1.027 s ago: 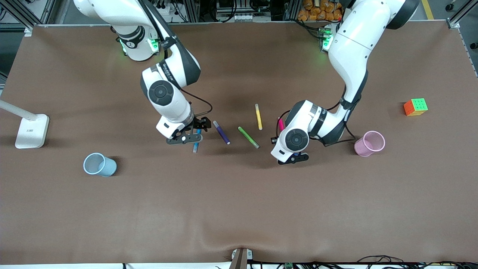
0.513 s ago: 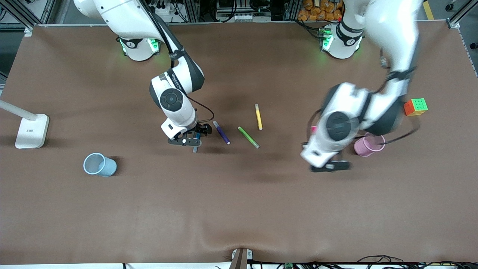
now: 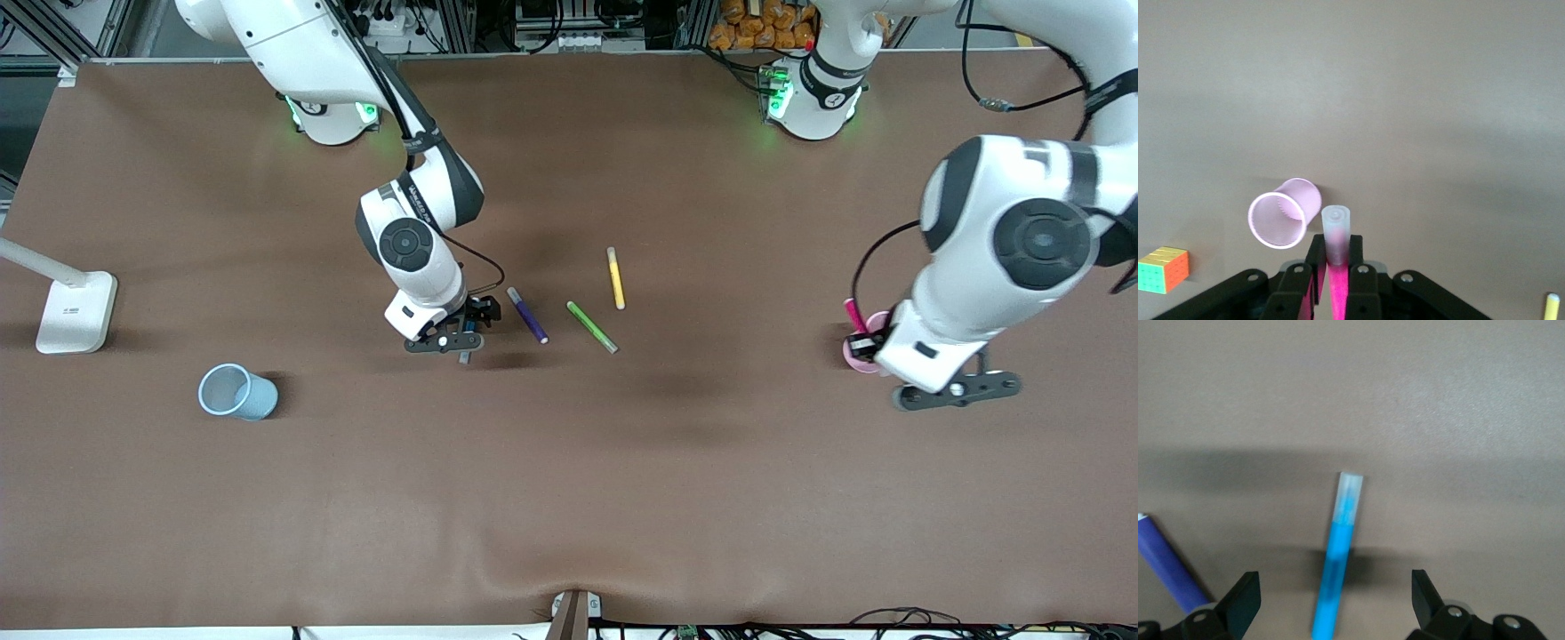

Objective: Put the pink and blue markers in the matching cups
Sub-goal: 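Lift the pink marker toward the pink cup while the right gripper grasps blue, then lower the pink marker into the pink cup with the left gripper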

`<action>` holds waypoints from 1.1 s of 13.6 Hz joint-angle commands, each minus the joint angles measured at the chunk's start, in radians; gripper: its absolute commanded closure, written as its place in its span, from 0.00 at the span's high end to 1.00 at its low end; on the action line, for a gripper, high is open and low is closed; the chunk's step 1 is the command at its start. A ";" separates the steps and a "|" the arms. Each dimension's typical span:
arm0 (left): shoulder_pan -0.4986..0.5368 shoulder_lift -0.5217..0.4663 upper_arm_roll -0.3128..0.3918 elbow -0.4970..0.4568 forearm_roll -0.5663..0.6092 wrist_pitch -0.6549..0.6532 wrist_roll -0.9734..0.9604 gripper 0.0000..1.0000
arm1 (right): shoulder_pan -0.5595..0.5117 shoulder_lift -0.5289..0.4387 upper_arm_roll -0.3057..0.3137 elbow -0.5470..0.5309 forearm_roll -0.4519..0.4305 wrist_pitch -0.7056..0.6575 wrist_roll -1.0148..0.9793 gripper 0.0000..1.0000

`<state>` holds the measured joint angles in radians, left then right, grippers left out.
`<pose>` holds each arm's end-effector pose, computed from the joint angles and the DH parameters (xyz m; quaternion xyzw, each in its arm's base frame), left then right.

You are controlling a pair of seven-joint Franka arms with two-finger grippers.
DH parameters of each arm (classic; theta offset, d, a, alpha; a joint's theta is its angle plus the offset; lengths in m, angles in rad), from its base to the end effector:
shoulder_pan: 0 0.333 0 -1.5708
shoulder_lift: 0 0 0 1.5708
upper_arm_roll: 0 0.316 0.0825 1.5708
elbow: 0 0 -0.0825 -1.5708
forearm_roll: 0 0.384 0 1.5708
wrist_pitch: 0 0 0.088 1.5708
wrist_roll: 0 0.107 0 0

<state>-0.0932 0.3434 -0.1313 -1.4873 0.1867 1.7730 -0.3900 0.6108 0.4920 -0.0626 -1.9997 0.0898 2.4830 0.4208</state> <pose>0.6475 -0.1197 0.4743 -0.9952 -0.0644 0.0051 0.0737 0.5180 0.3169 0.2095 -0.9994 -0.0317 0.0089 0.0095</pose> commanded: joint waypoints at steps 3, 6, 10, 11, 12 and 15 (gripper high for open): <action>0.052 -0.036 -0.004 -0.008 0.017 -0.020 0.075 0.00 | -0.023 0.049 0.010 0.025 -0.005 0.025 0.018 1.00; 0.053 -0.061 -0.002 -0.007 0.030 -0.064 0.080 0.00 | -0.023 0.065 0.010 0.035 -0.005 0.025 0.019 1.00; 0.075 -0.098 -0.005 -0.010 0.109 -0.093 0.082 0.00 | -0.020 0.089 0.010 0.064 -0.005 0.025 0.019 1.00; 0.079 -0.106 -0.005 -0.025 0.112 -0.110 0.073 0.00 | -0.019 0.091 0.010 0.071 -0.005 0.025 0.021 1.00; 0.081 -0.106 -0.005 -0.030 0.111 -0.116 0.047 0.00 | -0.019 0.103 0.010 0.082 -0.005 0.025 0.024 1.00; 0.115 -0.096 -0.011 -0.077 0.186 -0.101 -0.007 0.00 | -0.032 0.123 0.010 0.098 -0.005 0.025 0.030 1.00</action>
<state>-0.0036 0.2563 -0.1298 -1.5177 0.3175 1.6632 -0.3600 0.5947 0.5851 -0.0614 -1.9329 0.0910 2.5096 0.4282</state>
